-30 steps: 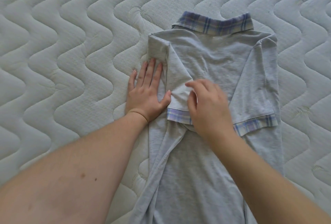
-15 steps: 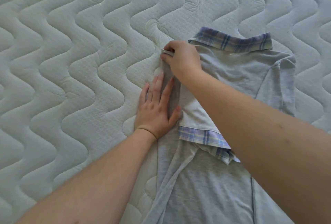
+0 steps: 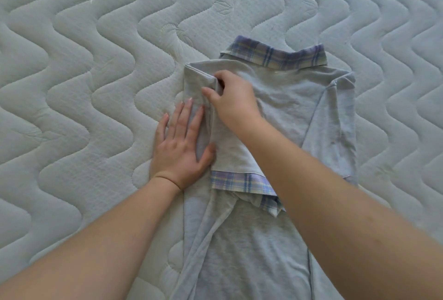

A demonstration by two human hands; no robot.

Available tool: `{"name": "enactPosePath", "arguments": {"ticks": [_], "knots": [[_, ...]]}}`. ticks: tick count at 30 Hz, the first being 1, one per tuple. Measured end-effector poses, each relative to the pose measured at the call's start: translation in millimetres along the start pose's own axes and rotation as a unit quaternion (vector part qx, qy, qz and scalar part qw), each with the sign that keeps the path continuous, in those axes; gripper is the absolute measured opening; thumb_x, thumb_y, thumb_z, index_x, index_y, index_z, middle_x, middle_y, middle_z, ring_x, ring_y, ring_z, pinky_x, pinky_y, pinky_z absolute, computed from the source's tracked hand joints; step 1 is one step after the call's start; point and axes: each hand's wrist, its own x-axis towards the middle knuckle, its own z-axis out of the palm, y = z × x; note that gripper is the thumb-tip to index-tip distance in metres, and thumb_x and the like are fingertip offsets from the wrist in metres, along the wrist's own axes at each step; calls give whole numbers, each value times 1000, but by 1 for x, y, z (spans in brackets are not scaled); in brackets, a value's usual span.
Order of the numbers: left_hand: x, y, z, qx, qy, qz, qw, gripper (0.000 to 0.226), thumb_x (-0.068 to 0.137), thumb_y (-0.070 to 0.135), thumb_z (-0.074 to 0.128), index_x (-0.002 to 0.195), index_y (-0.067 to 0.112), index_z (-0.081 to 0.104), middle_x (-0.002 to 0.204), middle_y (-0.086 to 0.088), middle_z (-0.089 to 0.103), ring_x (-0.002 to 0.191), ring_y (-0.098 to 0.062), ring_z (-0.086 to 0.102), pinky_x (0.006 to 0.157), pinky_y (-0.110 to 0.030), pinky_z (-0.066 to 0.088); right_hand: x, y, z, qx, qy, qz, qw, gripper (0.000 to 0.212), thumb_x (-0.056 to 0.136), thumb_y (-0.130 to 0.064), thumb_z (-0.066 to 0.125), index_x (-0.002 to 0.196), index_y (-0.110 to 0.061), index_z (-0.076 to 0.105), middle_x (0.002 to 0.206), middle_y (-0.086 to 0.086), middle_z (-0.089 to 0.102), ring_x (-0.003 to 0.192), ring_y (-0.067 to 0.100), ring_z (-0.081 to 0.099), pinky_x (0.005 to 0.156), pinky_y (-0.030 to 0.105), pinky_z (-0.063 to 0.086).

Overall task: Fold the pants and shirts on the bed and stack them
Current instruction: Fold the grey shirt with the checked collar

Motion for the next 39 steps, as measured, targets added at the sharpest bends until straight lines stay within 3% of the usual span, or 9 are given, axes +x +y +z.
{"name": "enactPosePath", "arguments": {"ticks": [7, 10, 16, 23, 26, 30, 34, 39], "knots": [[-2, 1, 1, -17, 21, 1, 1000, 74, 93, 51, 34, 155, 12, 24, 163, -15, 19, 150, -26, 21, 121, -42, 5, 11, -22, 9, 40, 19, -19, 999, 21, 94, -29, 60, 111, -23, 72, 110, -3, 72, 107, 19, 62, 91, 34, 48], [-5, 0, -2, -28, 40, 17, 999, 72, 92, 47, 38, 154, 11, 27, 161, -15, 23, 149, -25, 21, 121, -48, 10, 18, -33, 12, 76, -16, 2, 997, 23, 96, -36, 59, 113, -29, 72, 112, -5, 72, 111, 16, 62, 97, 34, 47], [-6, -1, -3, -58, 61, 13, 996, 71, 92, 44, 37, 153, 9, 27, 162, -13, 23, 150, -21, 18, 119, -51, 15, 31, -43, 18, 23, -40, -12, 999, 17, 94, -34, 62, 108, -31, 71, 110, -6, 71, 107, 15, 62, 92, 29, 49], [-4, 1, -5, 13, 23, 21, 999, 66, 94, 46, 34, 154, 19, 33, 162, -11, 25, 149, -24, 22, 117, -53, 18, 22, -21, 10, 19, -20, -1, 1000, 32, 86, -35, 72, 114, -23, 66, 112, 0, 69, 109, 19, 61, 97, 34, 47], [-2, 1, -4, 26, 9, 19, 999, 63, 95, 47, 33, 154, 25, 33, 162, -15, 22, 150, -28, 20, 118, -51, 18, 17, -9, 2, -13, -18, 26, 999, 20, 86, -37, 72, 101, -25, 65, 102, -1, 69, 101, 19, 62, 92, 35, 49], [-2, 1, -1, 18, 7, 13, 1000, 66, 95, 50, 31, 156, 28, 20, 163, -16, 20, 151, -26, 16, 120, -49, 16, 16, -6, -4, -30, 14, 47, 998, 10, 89, -34, 68, 87, -28, 61, 99, -2, 68, 98, 19, 62, 83, 30, 47], [-2, 1, 0, 24, -4, -12, 1000, 79, 94, 53, 26, 156, 6, 16, 163, -14, 19, 151, -22, 13, 121, -48, 15, 17, -7, 0, -47, 22, 51, 997, 19, 88, -45, 67, 91, -28, 59, 100, -4, 66, 95, 17, 61, 77, 31, 45], [-2, -1, 3, 26, -10, -7, 1000, 73, 96, 54, 24, 156, 13, 27, 162, -23, 16, 151, -32, 14, 121, -48, 15, 20, -7, 8, -103, 60, 42, 992, 28, 88, -50, 64, 99, -25, 59, 104, -3, 64, 99, 20, 61, 72, 31, 39]]}}
